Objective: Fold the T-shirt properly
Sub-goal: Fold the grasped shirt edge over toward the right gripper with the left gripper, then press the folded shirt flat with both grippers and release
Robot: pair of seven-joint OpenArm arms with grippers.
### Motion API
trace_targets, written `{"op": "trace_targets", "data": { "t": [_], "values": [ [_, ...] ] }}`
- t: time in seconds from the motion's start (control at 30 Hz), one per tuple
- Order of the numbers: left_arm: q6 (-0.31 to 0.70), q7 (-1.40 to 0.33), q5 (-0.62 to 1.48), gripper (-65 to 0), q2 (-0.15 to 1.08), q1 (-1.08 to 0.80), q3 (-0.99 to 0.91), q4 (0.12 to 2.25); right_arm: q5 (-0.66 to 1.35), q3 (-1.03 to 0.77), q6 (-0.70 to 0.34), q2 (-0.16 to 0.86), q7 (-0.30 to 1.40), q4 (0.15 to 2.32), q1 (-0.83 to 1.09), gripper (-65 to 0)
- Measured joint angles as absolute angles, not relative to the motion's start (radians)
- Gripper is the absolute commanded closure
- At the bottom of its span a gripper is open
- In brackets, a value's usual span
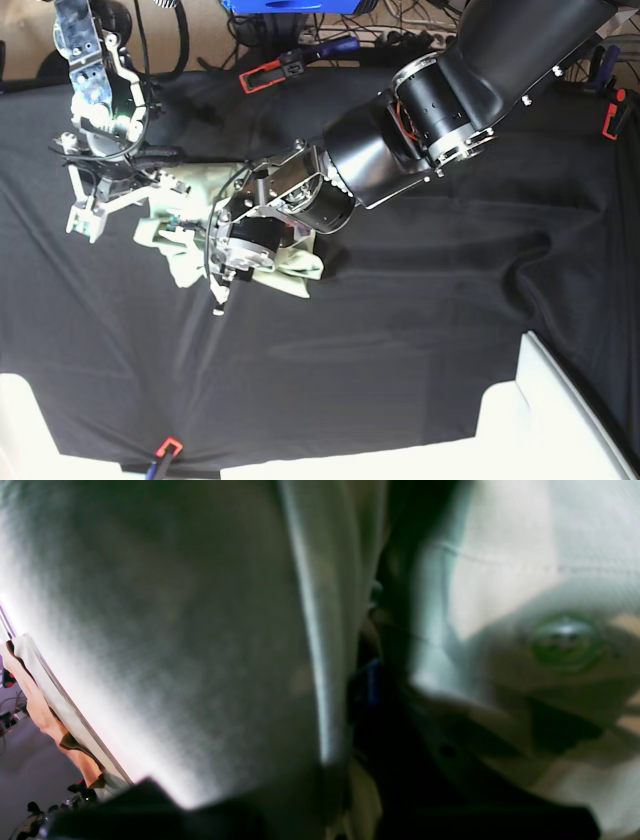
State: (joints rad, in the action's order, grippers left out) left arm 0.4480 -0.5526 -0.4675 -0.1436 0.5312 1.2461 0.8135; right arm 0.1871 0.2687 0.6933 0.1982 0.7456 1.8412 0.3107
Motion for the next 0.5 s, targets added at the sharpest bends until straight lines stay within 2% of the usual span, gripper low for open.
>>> {"op": "trace_targets", "data": {
  "t": [0.07, 0.1, 0.27, 0.33, 0.5],
  "values": [
    [0.448, -0.553, -0.467, -1.0, -0.144, 0.531, 1.246, 0.813, 0.187, 0.269, 0.694, 0.198, 0.746, 1.841, 0.311, -16.0],
    [0.448, -0.553, -0.467, -4.4, -0.144, 0.531, 1.245, 0.813, 0.187, 0.269, 0.693, 0.198, 0.746, 1.841, 0.311, -16.0],
    [0.452, -0.598, -0.469, -31.2, -0.144, 0.503, 1.092, 0.833, 0.188, 0.268, 0.694, 0.198, 0.746, 1.841, 0.314, -16.0],
    [0.452, -0.606, -0.481, -38.0, -0.139, 0.507, 1.047, 0.849, 0.187, 0.270, 0.694, 0.198, 0.746, 1.841, 0.314, -16.0],
    [0.450, -0.605, -0.486, -39.3, -0.142, 0.515, 1.006, 0.858, 0.187, 0.272, 0.694, 0.198, 0.746, 1.841, 0.314, -16.0]
  ]
}}
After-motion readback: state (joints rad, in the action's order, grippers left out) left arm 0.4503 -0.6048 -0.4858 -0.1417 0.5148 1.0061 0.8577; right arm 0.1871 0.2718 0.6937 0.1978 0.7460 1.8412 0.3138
